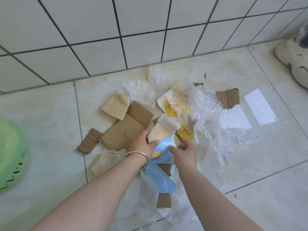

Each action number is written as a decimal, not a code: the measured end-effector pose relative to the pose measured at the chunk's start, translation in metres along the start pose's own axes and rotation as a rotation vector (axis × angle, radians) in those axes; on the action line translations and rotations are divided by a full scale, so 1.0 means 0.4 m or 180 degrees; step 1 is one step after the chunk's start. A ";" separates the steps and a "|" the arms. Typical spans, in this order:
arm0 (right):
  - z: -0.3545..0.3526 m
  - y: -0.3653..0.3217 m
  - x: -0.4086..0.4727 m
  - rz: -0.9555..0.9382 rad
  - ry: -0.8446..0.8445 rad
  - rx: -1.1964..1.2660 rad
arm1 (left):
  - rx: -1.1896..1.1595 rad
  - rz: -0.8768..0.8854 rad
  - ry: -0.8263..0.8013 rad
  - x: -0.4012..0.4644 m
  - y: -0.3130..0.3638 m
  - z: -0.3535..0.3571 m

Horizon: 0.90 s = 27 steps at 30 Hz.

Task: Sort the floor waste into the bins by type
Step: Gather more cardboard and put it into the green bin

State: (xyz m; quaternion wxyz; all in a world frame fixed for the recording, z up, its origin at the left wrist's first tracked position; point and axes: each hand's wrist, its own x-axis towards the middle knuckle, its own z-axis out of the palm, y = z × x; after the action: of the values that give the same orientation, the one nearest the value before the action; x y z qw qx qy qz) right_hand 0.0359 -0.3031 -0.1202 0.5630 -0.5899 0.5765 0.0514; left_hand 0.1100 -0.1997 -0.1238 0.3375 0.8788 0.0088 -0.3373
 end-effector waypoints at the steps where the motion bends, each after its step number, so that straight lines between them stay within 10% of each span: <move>1: 0.001 0.004 -0.002 0.0021 0.0005 -0.0016 | -0.0233 -0.0009 -0.0036 -0.005 -0.007 -0.002; 8: -0.004 0.003 -0.058 0.0297 -0.1005 0.0796 | -0.1645 0.0032 -0.0300 -0.061 -0.041 -0.029; 27: -0.068 0.109 -0.123 -0.0164 -0.1163 -0.0249 | 0.0331 -0.0190 0.0610 -0.212 -0.240 -0.019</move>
State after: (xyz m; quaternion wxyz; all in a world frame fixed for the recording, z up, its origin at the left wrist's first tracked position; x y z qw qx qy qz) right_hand -0.0284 -0.2791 -0.1020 0.6361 -0.6068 0.4469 0.1655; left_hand 0.0256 -0.1031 -0.1250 0.2789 0.9227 0.0498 -0.2616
